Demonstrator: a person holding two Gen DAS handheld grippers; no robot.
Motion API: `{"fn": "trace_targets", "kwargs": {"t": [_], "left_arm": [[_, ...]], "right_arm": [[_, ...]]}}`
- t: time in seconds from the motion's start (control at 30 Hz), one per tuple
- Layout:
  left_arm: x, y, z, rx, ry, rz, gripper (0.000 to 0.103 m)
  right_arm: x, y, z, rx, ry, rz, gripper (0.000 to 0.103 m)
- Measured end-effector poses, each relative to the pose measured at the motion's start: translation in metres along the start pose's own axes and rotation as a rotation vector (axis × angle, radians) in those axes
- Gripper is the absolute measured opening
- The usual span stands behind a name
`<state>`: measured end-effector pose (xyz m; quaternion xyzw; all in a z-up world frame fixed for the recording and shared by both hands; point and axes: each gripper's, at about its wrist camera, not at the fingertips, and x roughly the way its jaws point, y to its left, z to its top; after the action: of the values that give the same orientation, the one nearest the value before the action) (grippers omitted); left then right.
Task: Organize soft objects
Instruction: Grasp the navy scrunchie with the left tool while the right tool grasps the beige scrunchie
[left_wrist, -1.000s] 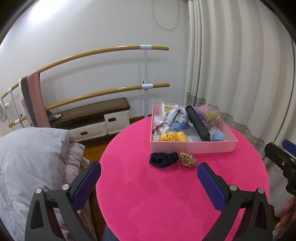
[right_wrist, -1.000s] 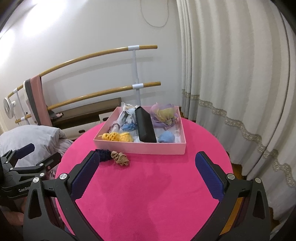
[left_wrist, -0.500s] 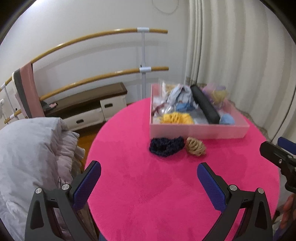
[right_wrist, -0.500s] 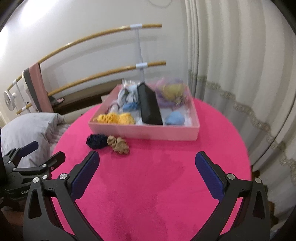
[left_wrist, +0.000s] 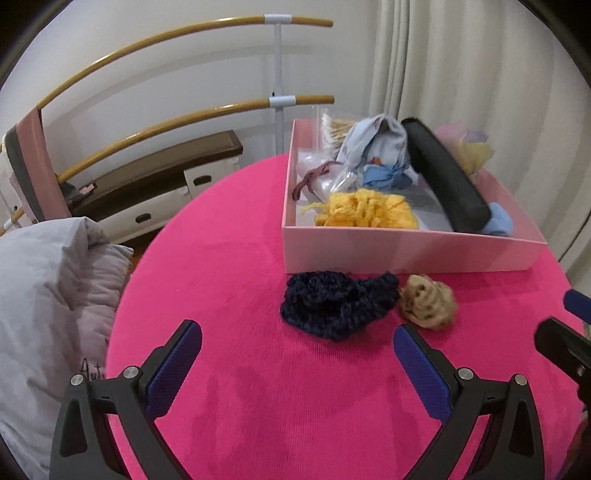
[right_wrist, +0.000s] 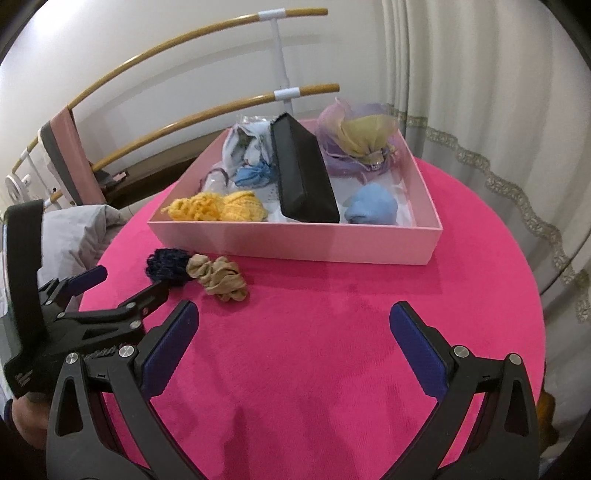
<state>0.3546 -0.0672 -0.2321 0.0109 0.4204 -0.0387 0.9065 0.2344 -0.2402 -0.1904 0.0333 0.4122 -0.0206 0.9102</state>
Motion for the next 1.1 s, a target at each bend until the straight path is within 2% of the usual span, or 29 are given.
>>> {"fn": "trace_targets", "kwargs": {"t": [0.13, 0.2, 0.23, 0.27, 0.3, 0.47, 0.5, 0.57, 0.67, 0.73, 0.8, 0.87, 0.9, 0.93, 0.97, 1.1], "left_arm": [[0.030, 0.001, 0.009, -0.010, 0.018, -0.003, 0.100], [0.044, 0.004, 0.011, -0.031, 0.047, -0.038, 0.085], [0.048, 0.005, 0.012, -0.038, 0.044, -0.051, 0.082], [0.049, 0.006, 0.013, -0.038, 0.039, -0.054, 0.074], [0.052, 0.007, 0.014, -0.033, 0.039, -0.054, 0.072], [0.058, 0.015, 0.017, -0.019, 0.033, -0.067, 0.045], [0.061, 0.018, 0.018, -0.021, 0.033, -0.067, 0.043], [0.063, 0.023, 0.018, -0.027, 0.030, -0.067, 0.037], [0.063, 0.027, 0.015, -0.028, 0.019, -0.060, 0.036], [0.064, 0.027, 0.011, -0.020, 0.006, -0.049, 0.035], [0.064, 0.026, 0.009, -0.023, 0.002, -0.045, 0.035], [0.068, 0.026, 0.009, -0.025, 0.001, -0.043, 0.034], [0.066, 0.026, 0.007, -0.026, 0.000, -0.042, 0.034], [0.069, 0.026, 0.008, -0.027, -0.002, -0.040, 0.032], [0.068, 0.026, 0.007, -0.029, -0.003, -0.037, 0.030], [0.057, 0.024, 0.005, -0.038, -0.004, -0.034, 0.021]], "right_arm": [[0.015, -0.004, 0.003, 0.009, 0.025, 0.006, 0.103], [0.023, -0.004, 0.004, 0.011, 0.037, 0.018, 0.103], [0.027, -0.003, 0.005, 0.009, 0.042, 0.023, 0.103], [0.032, -0.002, 0.007, 0.007, 0.049, 0.031, 0.103], [0.036, 0.000, 0.008, 0.005, 0.054, 0.040, 0.103], [0.053, 0.014, 0.013, -0.016, 0.070, 0.089, 0.102], [0.056, 0.017, 0.013, -0.023, 0.073, 0.096, 0.102], [0.064, 0.024, 0.014, -0.034, 0.083, 0.108, 0.095], [0.078, 0.035, 0.014, -0.056, 0.103, 0.117, 0.082], [0.084, 0.045, 0.015, -0.089, 0.093, 0.102, 0.082], [0.086, 0.050, 0.016, -0.106, 0.088, 0.091, 0.078], [0.086, 0.052, 0.016, -0.116, 0.080, 0.080, 0.057], [0.085, 0.052, 0.015, -0.119, 0.075, 0.079, 0.051], [0.084, 0.052, 0.015, -0.125, 0.072, 0.067, 0.038], [0.084, 0.051, 0.014, -0.130, 0.070, 0.050, 0.029], [0.077, 0.040, 0.010, -0.096, 0.066, 0.057, 0.022]]}}
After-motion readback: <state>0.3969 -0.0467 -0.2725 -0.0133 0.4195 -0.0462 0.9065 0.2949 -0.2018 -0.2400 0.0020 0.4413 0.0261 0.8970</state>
